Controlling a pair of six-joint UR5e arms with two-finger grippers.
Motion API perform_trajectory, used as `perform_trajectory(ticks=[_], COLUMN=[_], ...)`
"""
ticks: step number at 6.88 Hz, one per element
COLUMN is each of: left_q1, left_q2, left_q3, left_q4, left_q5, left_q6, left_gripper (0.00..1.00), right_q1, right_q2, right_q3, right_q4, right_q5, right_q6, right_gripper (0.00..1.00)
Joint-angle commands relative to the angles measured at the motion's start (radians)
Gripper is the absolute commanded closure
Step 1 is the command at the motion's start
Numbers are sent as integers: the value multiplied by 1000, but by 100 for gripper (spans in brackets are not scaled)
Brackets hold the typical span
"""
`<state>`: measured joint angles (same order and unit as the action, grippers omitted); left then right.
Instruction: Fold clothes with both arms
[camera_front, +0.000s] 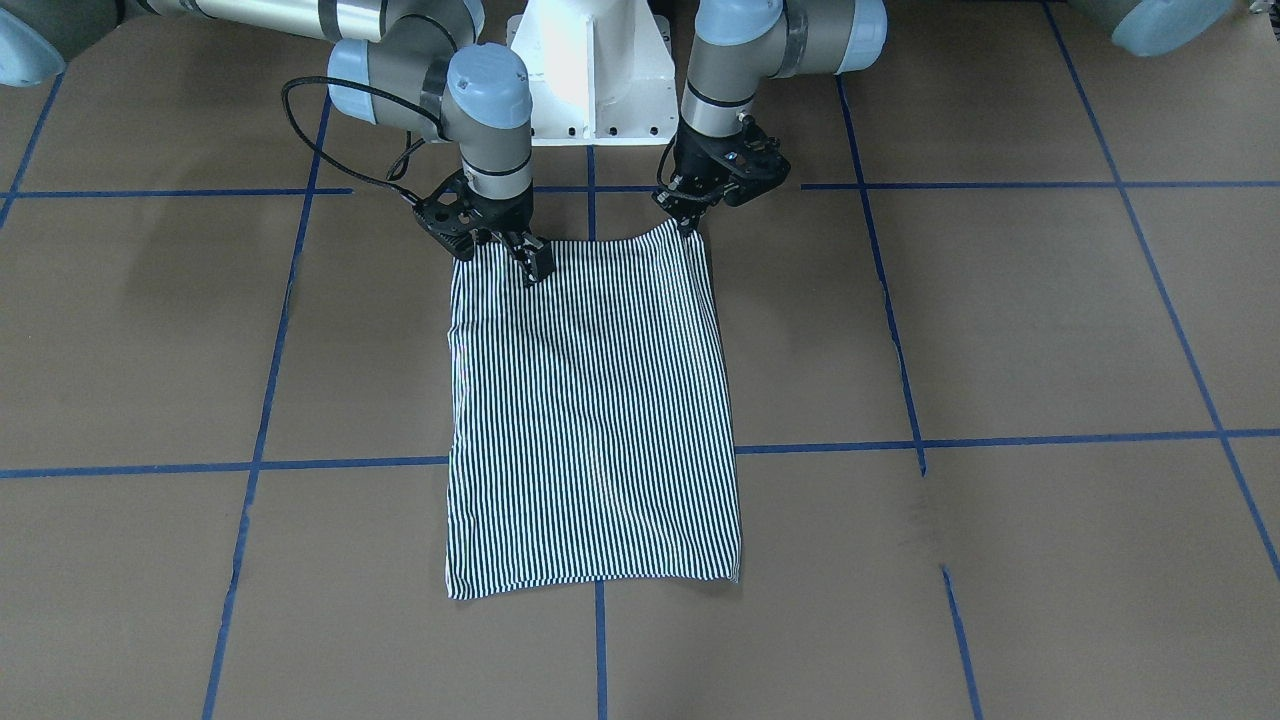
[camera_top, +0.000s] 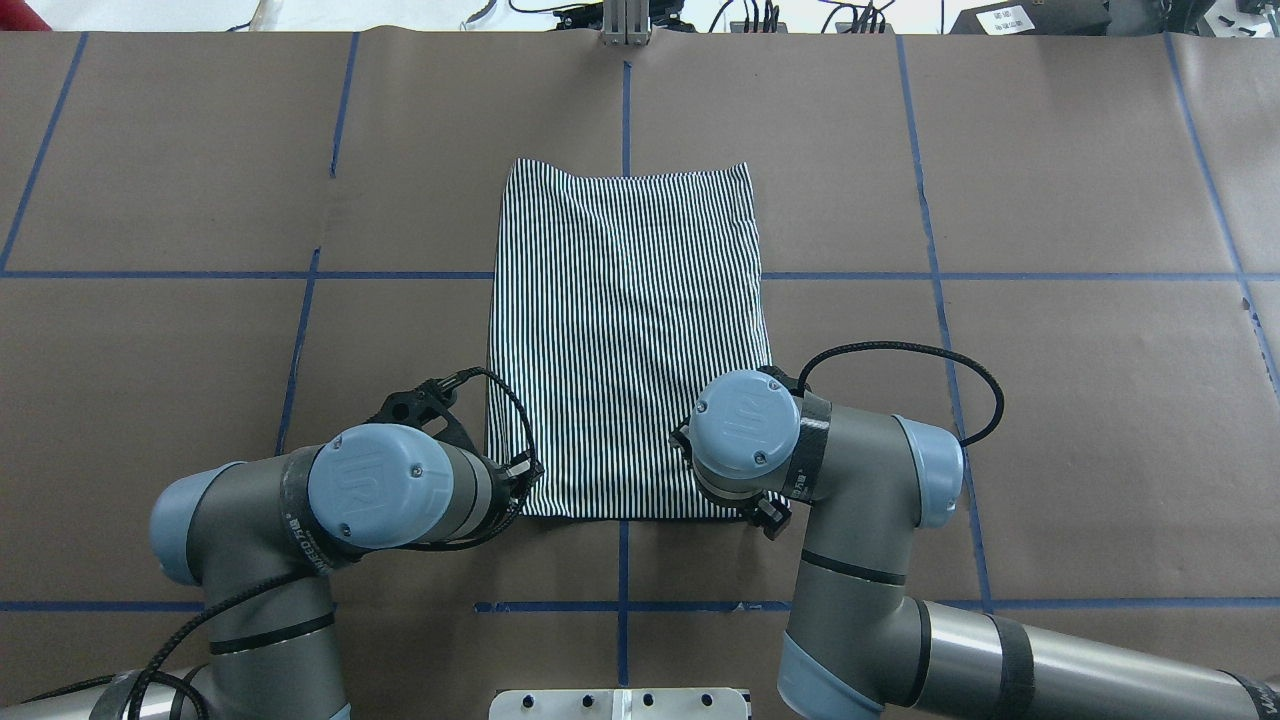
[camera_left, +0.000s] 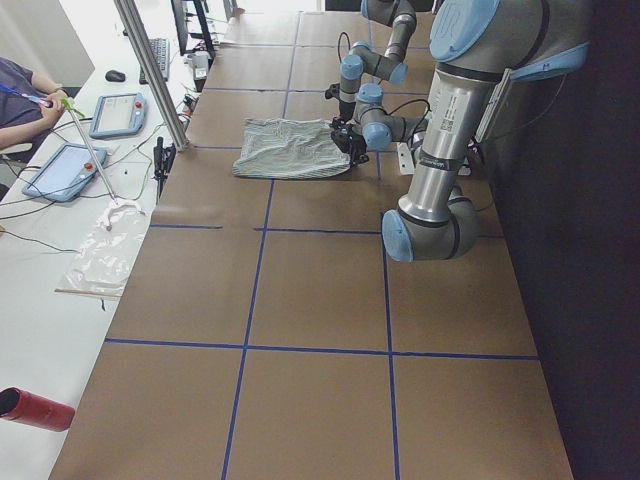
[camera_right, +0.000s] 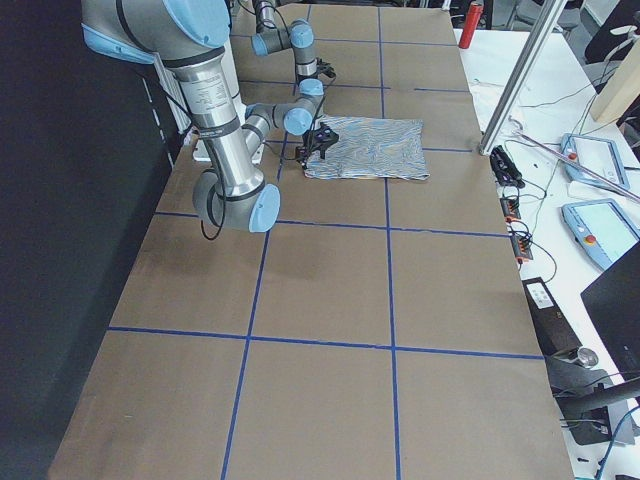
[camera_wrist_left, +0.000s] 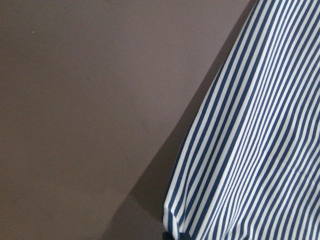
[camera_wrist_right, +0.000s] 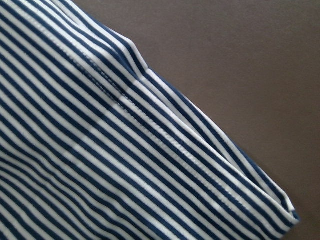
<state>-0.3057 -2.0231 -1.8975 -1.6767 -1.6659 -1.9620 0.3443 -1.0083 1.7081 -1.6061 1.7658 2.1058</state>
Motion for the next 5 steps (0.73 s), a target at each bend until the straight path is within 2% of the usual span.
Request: perform_trajectory(ticks=[1,3,4,5], left_q1=[0,-1,0,0], left_q2=[0,0,0,0], left_q3=[0,0,0,0], left_q4=[0,0,-2,0], left_q5=[0,0,0,0], left_q6=[0,0,0,0], left_gripper=[100,100,100,100], right_q1=[-1,-1,-4,-4], right_q2=[-1,-4,-3,-1], right_q3=[7,7,7,7], right_q4=[-28,-28,-28,-29], right_q5=[0,0,0,3], right_q6=[0,0,0,0], right_gripper=[0,0,9,41])
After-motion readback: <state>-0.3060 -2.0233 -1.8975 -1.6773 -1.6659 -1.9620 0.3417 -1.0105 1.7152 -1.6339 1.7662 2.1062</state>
